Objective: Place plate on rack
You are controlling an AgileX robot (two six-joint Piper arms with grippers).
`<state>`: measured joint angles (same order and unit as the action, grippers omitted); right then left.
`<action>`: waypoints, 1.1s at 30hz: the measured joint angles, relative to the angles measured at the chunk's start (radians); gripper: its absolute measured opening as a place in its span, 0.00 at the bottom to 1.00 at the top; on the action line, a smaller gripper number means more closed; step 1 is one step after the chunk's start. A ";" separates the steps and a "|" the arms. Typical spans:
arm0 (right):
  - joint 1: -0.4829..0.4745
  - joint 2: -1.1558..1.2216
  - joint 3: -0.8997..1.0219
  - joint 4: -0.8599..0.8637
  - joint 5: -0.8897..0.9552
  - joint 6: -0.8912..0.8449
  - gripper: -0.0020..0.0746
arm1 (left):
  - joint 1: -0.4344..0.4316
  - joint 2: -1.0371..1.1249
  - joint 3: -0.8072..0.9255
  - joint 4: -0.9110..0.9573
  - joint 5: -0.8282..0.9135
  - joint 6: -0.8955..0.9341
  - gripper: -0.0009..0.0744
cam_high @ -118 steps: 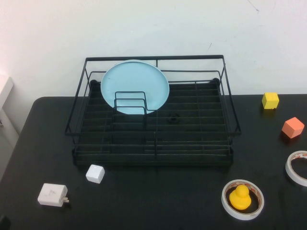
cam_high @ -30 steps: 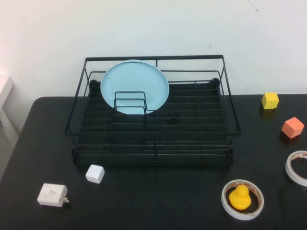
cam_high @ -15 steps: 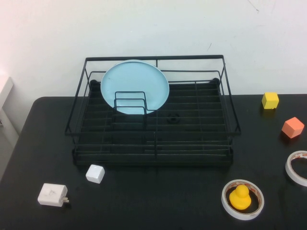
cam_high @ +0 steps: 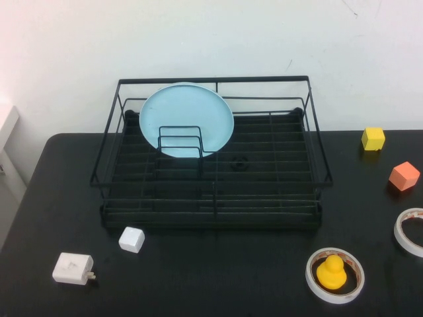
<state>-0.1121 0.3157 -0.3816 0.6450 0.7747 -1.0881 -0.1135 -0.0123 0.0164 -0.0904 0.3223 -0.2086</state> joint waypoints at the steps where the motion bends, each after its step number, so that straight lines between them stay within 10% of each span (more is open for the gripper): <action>1: 0.000 -0.010 0.000 -0.020 -0.022 0.000 0.03 | 0.000 0.000 0.000 0.000 0.000 0.000 0.01; 6: 0.000 -0.058 0.007 -0.245 -0.133 0.105 0.03 | 0.000 0.000 0.000 -0.001 0.000 0.000 0.01; 18: 0.000 -0.197 0.291 -0.787 -0.454 1.041 0.03 | 0.000 0.000 0.000 -0.001 0.000 0.000 0.01; 33: 0.000 -0.327 0.403 -0.789 -0.438 1.116 0.03 | 0.000 0.000 0.000 -0.001 0.000 0.002 0.01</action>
<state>-0.1121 -0.0112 0.0214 -0.1441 0.3366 0.0274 -0.1135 -0.0123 0.0164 -0.0912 0.3223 -0.2065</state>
